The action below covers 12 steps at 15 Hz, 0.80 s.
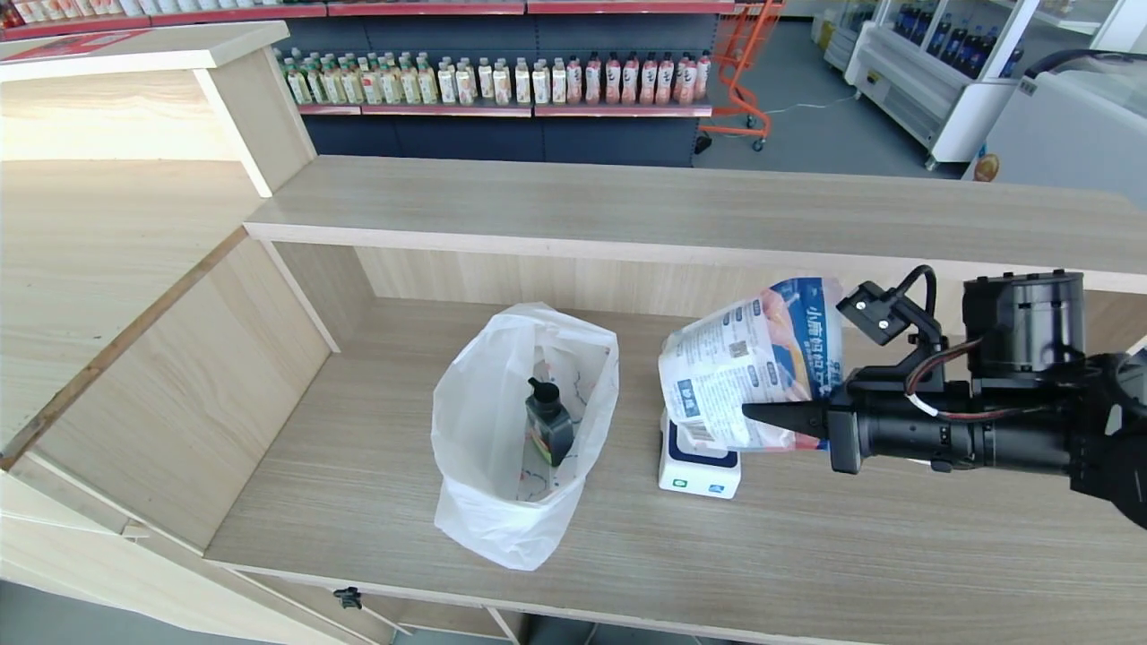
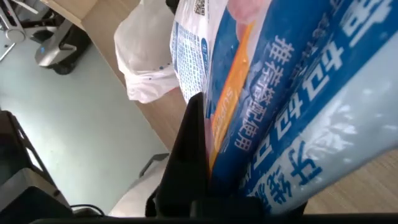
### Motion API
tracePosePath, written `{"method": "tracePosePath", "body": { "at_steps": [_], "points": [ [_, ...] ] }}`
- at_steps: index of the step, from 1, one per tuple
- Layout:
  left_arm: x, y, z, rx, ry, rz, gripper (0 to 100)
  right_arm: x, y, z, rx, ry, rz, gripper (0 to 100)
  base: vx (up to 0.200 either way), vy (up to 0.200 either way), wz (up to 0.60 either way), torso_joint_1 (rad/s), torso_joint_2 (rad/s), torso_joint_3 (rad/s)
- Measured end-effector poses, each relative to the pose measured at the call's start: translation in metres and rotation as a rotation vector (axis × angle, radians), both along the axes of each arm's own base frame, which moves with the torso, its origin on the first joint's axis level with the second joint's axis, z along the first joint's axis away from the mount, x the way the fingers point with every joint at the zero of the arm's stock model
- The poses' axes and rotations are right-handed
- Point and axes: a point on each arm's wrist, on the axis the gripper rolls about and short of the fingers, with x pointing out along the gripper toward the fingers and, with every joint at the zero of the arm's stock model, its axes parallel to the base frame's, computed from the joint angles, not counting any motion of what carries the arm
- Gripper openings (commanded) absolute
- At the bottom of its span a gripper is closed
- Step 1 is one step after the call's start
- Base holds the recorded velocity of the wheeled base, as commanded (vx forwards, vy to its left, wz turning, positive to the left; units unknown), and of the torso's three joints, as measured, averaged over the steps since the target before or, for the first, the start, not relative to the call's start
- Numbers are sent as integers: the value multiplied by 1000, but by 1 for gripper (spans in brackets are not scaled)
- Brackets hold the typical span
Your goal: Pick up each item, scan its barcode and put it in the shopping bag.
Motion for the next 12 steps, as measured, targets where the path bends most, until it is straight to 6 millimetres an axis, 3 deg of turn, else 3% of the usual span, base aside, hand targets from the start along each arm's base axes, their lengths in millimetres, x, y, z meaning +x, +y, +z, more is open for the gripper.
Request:
{"method": "tracePosePath", "body": {
  "at_steps": [3,5,8,12],
  "points": [
    [0,0,0,0,0,-1,100,-24,0,19,64,29,-44,0,0,0,0,0,0,0],
    [0,0,0,0,0,-1,100,-31,-2,26,86,23,-57,0,-200,200,0,-2,0,2],
    [0,0,0,0,0,-1,100,-38,-4,32,138,53,-92,0,-200,200,0,9,2,1],
    [0,0,0,-1,0,-3,100,-36,-4,37,196,102,-162,0,0,0,0,0,0,0]
  ]
}}
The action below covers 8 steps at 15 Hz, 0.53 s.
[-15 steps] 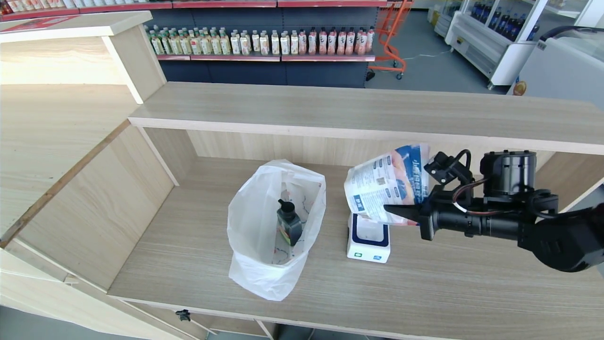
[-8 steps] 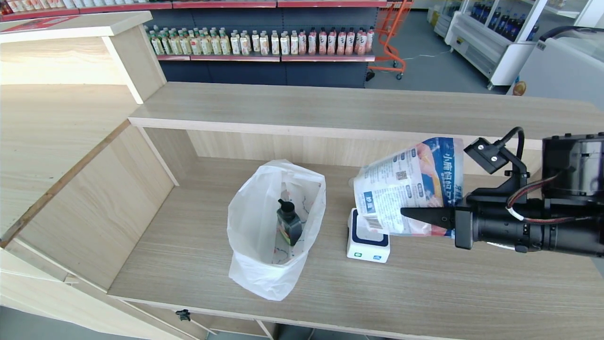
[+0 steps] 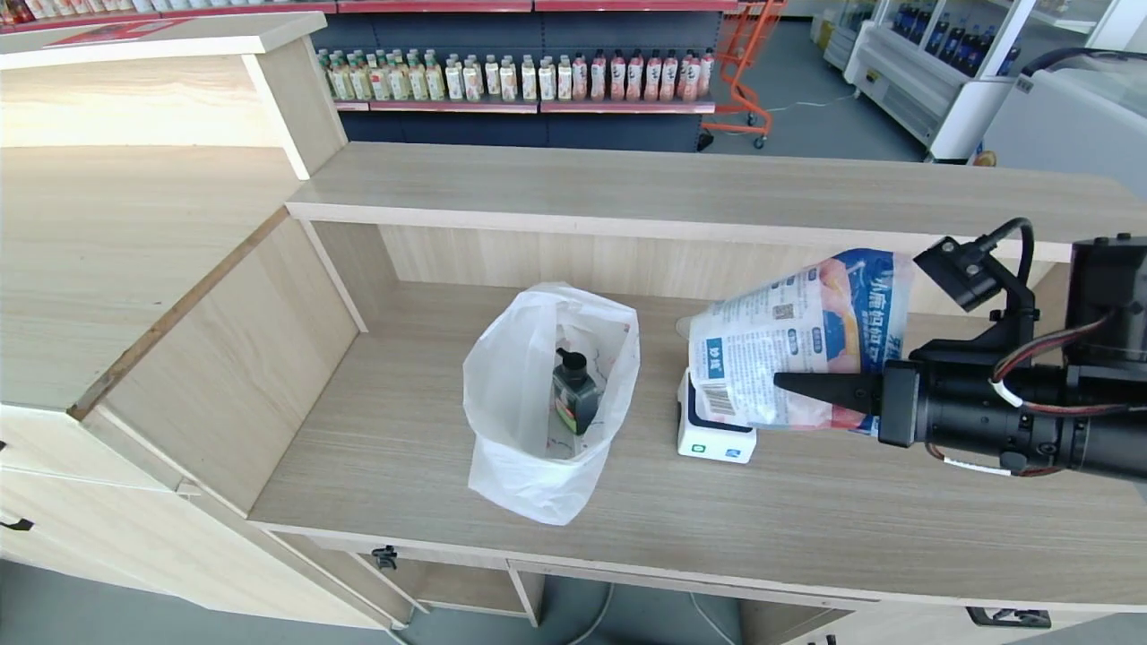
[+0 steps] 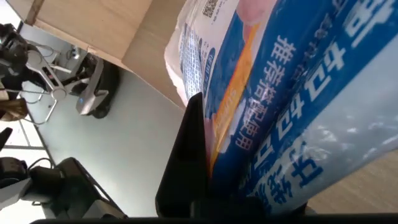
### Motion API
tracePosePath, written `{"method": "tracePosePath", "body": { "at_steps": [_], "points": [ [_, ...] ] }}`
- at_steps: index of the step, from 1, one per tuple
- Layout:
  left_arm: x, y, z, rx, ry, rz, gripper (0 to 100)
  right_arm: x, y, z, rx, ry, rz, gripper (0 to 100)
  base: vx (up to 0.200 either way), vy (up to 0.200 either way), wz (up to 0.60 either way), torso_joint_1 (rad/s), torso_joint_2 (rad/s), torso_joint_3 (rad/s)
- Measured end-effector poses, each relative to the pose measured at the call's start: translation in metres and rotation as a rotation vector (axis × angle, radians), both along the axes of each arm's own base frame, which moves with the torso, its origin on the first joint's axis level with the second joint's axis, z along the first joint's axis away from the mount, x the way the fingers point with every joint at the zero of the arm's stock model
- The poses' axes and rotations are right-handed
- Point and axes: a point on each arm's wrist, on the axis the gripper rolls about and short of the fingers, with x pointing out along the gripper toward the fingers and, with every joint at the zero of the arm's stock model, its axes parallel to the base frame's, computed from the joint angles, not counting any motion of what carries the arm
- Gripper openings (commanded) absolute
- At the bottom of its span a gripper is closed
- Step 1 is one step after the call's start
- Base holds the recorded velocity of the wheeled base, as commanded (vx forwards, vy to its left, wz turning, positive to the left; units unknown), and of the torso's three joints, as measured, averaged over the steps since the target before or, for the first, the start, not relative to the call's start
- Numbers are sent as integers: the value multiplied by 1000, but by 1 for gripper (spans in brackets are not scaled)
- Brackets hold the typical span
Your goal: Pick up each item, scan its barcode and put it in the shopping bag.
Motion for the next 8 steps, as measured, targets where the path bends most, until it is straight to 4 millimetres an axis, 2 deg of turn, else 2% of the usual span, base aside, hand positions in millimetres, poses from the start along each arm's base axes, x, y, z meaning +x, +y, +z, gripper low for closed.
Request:
{"method": "tracePosePath", "body": {
  "at_steps": [3,6,8],
  "points": [
    [0,0,0,0,0,2,100,7,10,0,14,33,15,0,0,0,0,0,0,0],
    [0,0,0,0,0,1,100,17,32,1,45,73,44,0,0,0,0,0,0,0],
    [0,0,0,0,0,1,100,23,50,-4,42,102,66,0,0,0,0,0,0,0]
  ]
}}
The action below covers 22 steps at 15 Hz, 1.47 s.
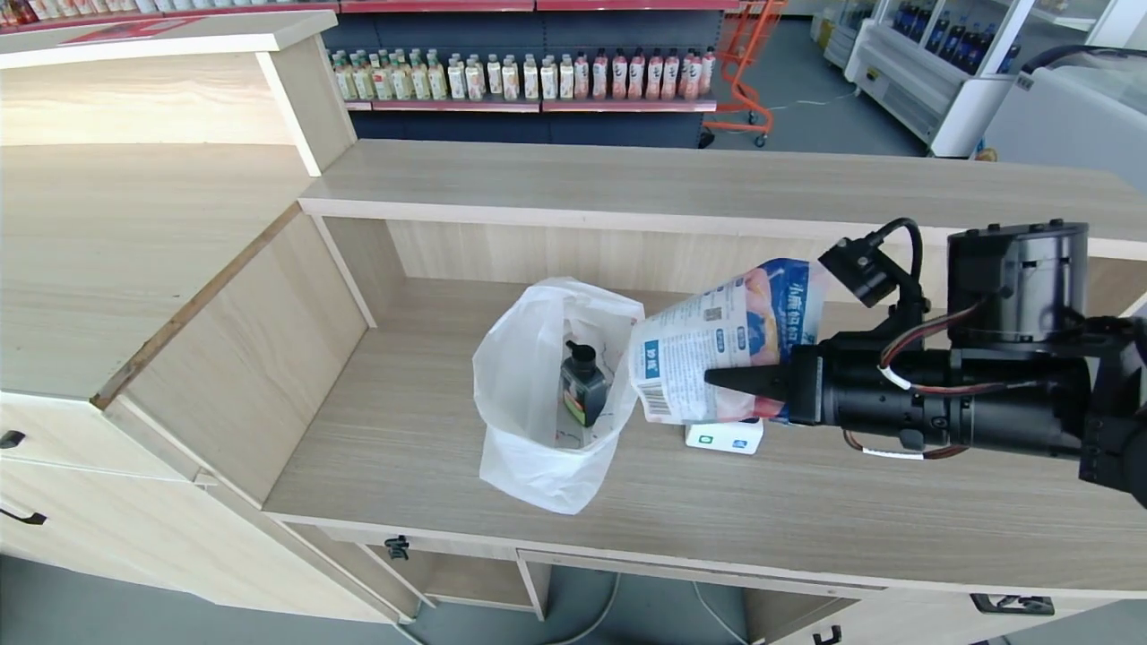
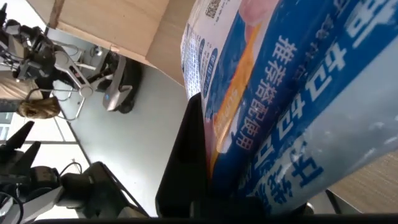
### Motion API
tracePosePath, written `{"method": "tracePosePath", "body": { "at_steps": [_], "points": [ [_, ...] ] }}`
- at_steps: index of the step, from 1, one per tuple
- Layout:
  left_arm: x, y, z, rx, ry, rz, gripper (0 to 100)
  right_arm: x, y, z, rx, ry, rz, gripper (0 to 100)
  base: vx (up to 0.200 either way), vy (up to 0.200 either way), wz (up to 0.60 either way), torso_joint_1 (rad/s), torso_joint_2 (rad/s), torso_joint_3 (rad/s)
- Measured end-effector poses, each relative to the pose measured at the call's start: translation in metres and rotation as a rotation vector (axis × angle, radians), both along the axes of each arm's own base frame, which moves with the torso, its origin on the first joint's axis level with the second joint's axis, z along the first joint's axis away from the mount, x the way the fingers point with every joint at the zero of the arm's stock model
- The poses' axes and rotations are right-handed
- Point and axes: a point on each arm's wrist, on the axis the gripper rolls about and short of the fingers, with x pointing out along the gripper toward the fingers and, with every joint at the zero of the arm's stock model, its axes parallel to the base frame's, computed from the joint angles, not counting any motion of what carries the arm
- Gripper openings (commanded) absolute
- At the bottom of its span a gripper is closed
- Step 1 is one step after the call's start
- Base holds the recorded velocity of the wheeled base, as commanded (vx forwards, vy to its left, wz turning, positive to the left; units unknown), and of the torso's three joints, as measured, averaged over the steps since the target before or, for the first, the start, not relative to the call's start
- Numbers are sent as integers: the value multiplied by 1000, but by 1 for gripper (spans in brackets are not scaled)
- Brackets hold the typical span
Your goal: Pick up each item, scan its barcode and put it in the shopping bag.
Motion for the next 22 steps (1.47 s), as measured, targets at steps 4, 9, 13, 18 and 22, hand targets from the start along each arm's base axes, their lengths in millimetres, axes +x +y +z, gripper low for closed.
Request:
{"method": "tracePosePath", "body": {
  "at_steps": [4,9,13,18,22],
  "points": [
    [0,0,0,0,0,0,100,17,40,-24,-46,52,74,0,0,0,0,0,0,0],
    [0,0,0,0,0,0,100,56,82,-45,-120,-9,124,0,0,0,0,0,0,0],
    [0,0,0,0,0,0,100,78,98,-63,-166,-44,143,0,0,0,0,0,0,0],
    [0,0,0,0,0,0,100,98,113,-80,-205,-78,139,0,0,0,0,0,0,0],
    [0,0,0,0,0,0,100,104,117,-87,-232,-102,150,100,0,0,0,0,0,0]
  ]
}}
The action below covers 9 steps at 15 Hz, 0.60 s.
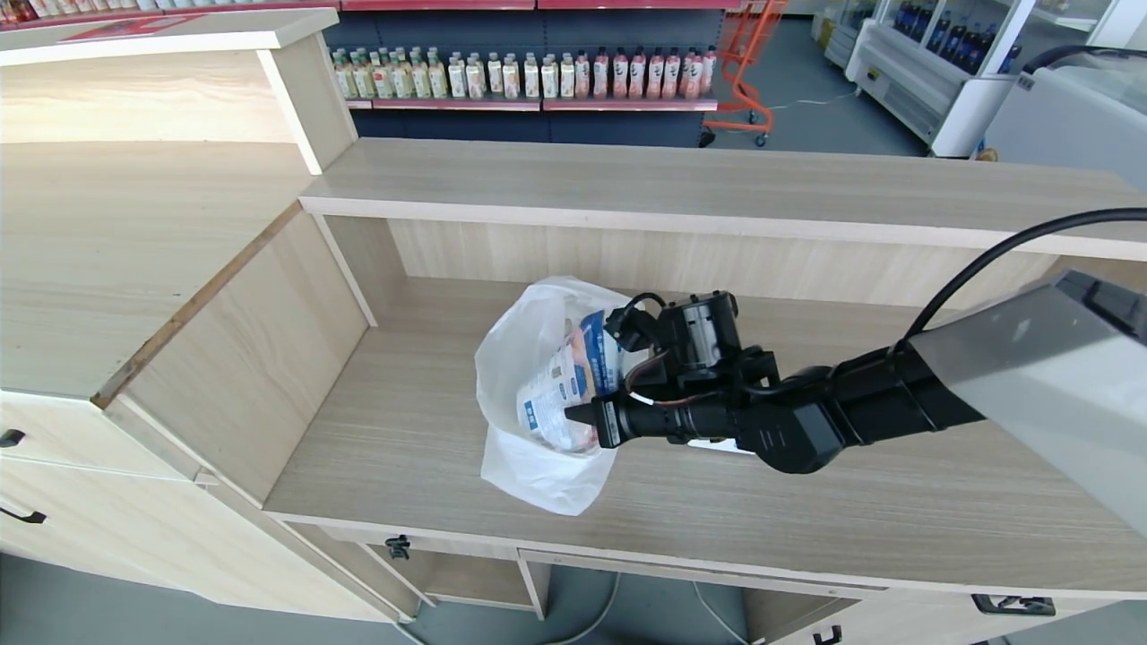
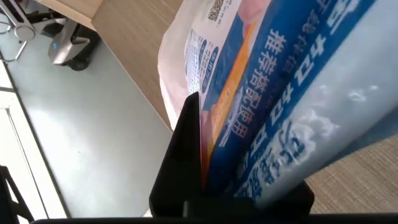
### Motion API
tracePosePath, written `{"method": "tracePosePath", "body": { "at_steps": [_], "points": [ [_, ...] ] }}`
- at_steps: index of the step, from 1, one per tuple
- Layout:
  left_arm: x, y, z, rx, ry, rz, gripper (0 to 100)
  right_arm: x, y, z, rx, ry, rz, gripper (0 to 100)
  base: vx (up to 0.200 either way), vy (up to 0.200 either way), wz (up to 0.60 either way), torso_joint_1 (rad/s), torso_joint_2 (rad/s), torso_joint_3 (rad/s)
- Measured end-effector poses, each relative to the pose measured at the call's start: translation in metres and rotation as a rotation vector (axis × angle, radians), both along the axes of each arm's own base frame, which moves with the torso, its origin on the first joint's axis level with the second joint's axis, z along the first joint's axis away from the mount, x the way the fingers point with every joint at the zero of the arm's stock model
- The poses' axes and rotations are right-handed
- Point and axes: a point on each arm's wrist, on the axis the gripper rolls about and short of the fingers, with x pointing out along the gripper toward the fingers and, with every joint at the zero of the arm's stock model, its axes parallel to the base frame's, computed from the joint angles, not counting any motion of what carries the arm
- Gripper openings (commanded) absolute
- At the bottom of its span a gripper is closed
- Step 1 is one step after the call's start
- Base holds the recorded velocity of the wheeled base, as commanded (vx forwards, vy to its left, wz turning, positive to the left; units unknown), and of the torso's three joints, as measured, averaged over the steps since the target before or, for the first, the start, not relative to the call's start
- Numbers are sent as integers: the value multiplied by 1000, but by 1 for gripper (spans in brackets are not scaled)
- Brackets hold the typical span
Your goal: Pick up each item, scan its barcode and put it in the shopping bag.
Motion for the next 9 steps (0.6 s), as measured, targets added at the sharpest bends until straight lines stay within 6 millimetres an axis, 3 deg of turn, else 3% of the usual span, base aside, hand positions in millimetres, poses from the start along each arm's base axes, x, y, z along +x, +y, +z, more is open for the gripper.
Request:
{"method": "tracePosePath", "body": {
  "at_steps": [4,9],
  "points": [
    [0,0,0,0,0,0,100,0,-1,5,41,34,-14,100,0,0,0,0,0,0],
    [0,0,0,0,0,0,100,-9,-15,30,132,95,-76,100,0,0,0,0,0,0]
  ]
}}
